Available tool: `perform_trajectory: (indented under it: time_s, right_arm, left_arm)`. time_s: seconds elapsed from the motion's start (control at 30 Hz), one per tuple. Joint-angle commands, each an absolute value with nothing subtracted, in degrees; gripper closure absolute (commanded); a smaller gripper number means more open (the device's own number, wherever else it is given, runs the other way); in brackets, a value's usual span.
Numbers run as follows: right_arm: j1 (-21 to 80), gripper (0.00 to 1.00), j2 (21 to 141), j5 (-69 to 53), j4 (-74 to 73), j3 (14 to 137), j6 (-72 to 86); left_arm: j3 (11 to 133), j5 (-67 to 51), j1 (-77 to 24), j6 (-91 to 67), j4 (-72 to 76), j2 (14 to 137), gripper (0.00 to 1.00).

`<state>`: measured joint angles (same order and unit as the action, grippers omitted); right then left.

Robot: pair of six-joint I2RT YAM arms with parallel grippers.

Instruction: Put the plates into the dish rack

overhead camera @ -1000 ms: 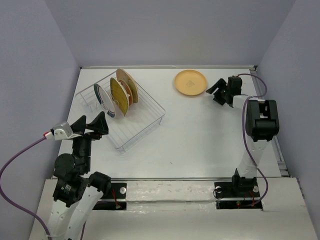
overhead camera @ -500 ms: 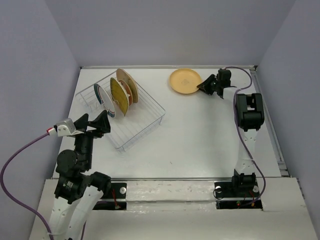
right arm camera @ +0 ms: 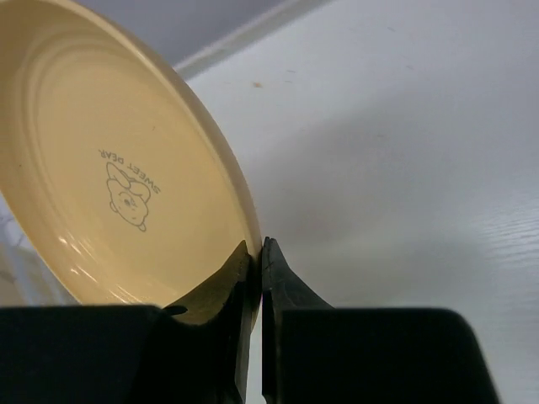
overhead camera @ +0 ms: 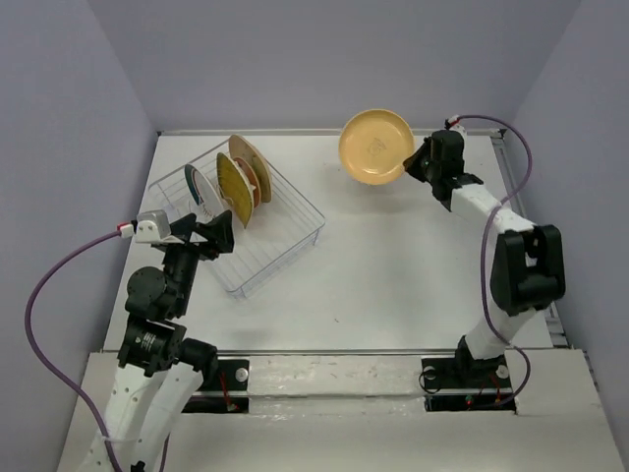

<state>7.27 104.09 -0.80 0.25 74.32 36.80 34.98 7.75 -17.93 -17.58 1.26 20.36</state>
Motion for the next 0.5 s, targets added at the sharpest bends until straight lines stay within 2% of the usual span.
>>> perform_trajectory:
  time_s: [0.0, 0.17, 0.33, 0.37, 0.4, 0.47]
  right_arm:
    - [20.9, 0.93, 84.84, 15.09, 7.81, 66.99, 26.55]
    - [35.82, 0.93, 70.88, 24.16, 9.05, 58.11, 23.73]
    - [44.9, 0.93, 65.04, 25.57, 9.05, 55.72, 24.61]
    - [45.7, 0.93, 64.6, 25.49, 8.79, 55.72, 24.78]
    - [45.7, 0.93, 63.99, 24.01, 7.83, 55.98, 25.13]
    - [46.31, 0.93, 63.72, 22.43, 7.39, 56.16, 26.01]
  left_arm:
    - [38.22, 2.73, -17.4, -18.54, 4.4, 22.85, 0.01]
    - [44.72, -13.4, -17.4, -22.05, 2.29, 28.63, 0.01]
    - [45.62, -16.87, -17.4, -29.78, 2.37, 29.79, 0.01]
    - [45.09, -16.7, -17.4, -30.06, 2.37, 29.71, 0.16]
    - [44.65, -16.18, -17.4, -30.41, 1.85, 29.62, 0.22]
    - [44.21, -15.56, -17.4, -30.41, 1.15, 29.71, 0.28]
